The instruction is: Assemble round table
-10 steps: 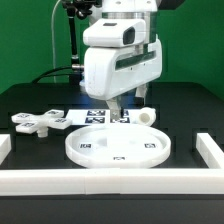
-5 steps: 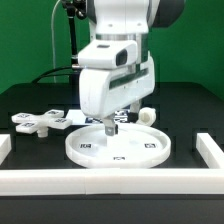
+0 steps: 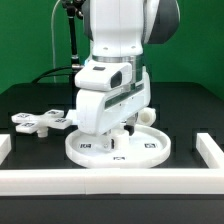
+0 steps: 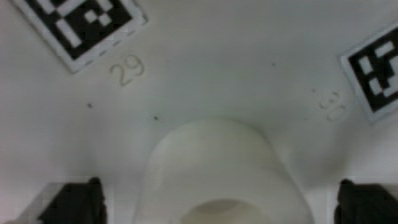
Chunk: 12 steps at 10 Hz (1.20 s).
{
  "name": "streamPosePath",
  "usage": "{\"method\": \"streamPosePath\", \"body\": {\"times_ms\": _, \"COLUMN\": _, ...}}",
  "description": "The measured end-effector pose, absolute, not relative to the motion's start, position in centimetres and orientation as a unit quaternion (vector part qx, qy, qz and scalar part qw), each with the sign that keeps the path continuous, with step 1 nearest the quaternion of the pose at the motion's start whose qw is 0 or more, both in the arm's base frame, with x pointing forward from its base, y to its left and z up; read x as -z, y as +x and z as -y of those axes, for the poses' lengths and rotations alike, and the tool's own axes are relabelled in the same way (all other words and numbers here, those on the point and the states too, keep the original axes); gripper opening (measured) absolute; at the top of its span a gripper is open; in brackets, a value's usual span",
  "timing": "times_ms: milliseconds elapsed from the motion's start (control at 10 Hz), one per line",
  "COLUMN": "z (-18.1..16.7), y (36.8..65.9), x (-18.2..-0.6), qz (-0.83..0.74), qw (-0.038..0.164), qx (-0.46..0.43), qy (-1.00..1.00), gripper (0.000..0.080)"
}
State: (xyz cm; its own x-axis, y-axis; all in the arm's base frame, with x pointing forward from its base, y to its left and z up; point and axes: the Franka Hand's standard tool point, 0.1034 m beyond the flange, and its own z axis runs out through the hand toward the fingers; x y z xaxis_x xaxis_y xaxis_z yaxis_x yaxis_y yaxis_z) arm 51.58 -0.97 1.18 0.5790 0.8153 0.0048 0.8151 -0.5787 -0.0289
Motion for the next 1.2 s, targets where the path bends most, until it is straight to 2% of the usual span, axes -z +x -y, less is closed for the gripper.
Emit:
{"method": "streamPosePath", "body": {"times_ms": 200, "z": 1.3, "y": 51.7, "x": -1.2, "qz": 0.457, "qw": 0.013, "qx": -0.005, "qy": -0.889, "gripper": 0.0649}}
{"method": "streamPosePath", "body": {"times_ms": 400, "z": 1.3, "y": 51.7, "x": -1.2, "qz": 0.458, "qw": 0.013, "qx": -0.005, "qy": -0.889, "gripper": 0.0402}}
{"method": "streamPosePath", "body": {"times_ms": 900, "z": 1.3, "y": 51.7, "x": -1.2, "qz": 0.458, "qw": 0.013, "qx": -0.005, "qy": -0.889, "gripper": 0.0406}}
{"method": "streamPosePath", "body": {"times_ms": 1200, "z": -1.2, "y": 54.3, "x": -1.2, "qz": 0.479, "qw": 0.014, "qx": 0.01, "qy": -0.878, "gripper": 0.0407}}
